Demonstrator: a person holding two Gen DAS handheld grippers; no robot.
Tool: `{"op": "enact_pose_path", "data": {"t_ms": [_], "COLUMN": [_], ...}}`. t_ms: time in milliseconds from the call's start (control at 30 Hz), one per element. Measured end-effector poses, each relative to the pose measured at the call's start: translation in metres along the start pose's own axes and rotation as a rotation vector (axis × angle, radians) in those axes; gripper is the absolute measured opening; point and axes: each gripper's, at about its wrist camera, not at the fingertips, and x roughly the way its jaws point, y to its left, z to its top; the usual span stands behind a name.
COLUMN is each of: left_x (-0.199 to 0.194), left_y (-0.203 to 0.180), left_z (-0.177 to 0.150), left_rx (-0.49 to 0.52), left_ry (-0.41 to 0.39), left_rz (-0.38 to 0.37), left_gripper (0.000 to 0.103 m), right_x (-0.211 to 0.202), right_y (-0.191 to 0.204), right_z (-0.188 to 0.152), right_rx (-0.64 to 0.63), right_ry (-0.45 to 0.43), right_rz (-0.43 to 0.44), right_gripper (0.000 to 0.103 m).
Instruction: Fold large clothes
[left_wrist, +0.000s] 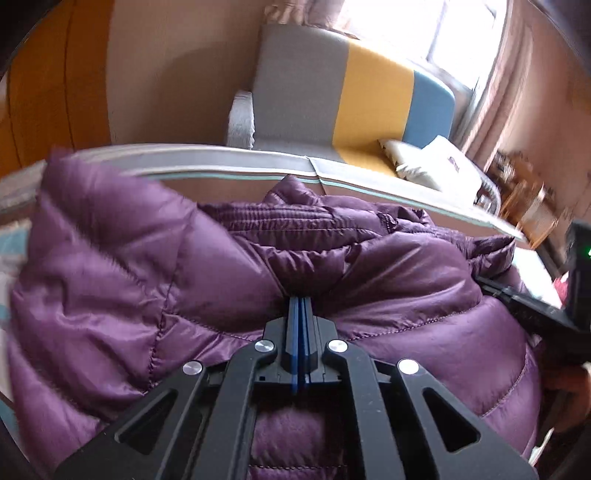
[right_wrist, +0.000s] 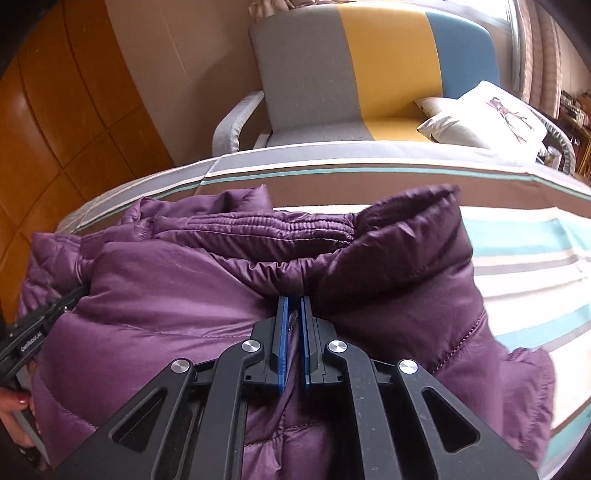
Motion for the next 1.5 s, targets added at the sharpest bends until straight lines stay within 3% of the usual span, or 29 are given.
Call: {"op": "enact_pose_path", "data": {"t_ms": [200,267,300,333,367,500,700,767,933,1100,1233,1267,1333,1400,1500], "left_x": [0.001,-0.004,-0.007,-0.012,-0.019,-0.038,-0.016,-0.005,0.008,0.011,-0.005,-0.016,-0.037,-0.056,-0.074], "left_y": [-0.001,-0.004,-0.005,-0.007,-0.009,-0.015,0.008,0.019,0.024,0.022,0.018,0.019,0.024,0.03,0.038], "left_z": [-0.005,-0.001,0.0,0.002,0.005,0.022,0.038,0.034,0.026,0.023,0.021,0.019,0.013,0.005,-0.007], "left_rx": [-0.009,-0.003,0.0,0.007,0.017,0.099,0.068,0.032,0.015,0.02,0.029,0.023,-0.004,-0.036,-0.046], "left_ry": [0.004,0.013,0.01,0.001,-0.013,-0.088,-0.036,-0.004,-0.013,-0.011,0.005,-0.007,-0.041,-0.084,-0.114], "left_rz": [0.0,0.017,0.02,0.019,0.027,0.136,0.237,0.233,0.227,0.24,0.267,0.269,0.289,0.294,0.366], "left_gripper": [0.002,0.008,0.03,0.067,0.079,0.081,0.084,0.084,0.088,0.09,0.092,0.093,0.094,0.094,0.094], "right_x": [-0.001,-0.007,-0.014,-0.02,-0.03,-0.038,-0.018,-0.013,0.0,0.001,-0.014,-0.026,-0.046,-0.061,-0.069], "right_y": [0.0,-0.002,-0.002,-0.003,-0.003,-0.009,-0.031,-0.039,-0.047,-0.057,-0.043,-0.04,-0.038,-0.037,-0.033], "right_z": [-0.002,0.0,0.001,0.003,0.004,0.015,0.016,0.011,0.006,0.002,0.006,0.005,0.0,-0.007,-0.017], "right_rx": [0.012,0.019,0.023,0.024,0.019,0.033,0.085,0.114,0.139,0.188,0.135,0.122,0.129,0.133,0.102], "right_ry": [-0.012,-0.01,-0.02,-0.034,-0.06,-0.073,-0.044,-0.048,-0.053,-0.063,-0.057,-0.08,-0.114,-0.121,-0.113], "right_rz": [0.012,0.029,0.036,0.039,0.035,0.018,-0.074,-0.073,-0.075,-0.019,-0.079,-0.096,-0.112,-0.102,-0.159], "right_gripper": [0.005,0.012,0.017,0.021,0.021,0.021,0.021,0.021,0.021,0.021,0.021,0.021,0.03,0.03,0.031]}}
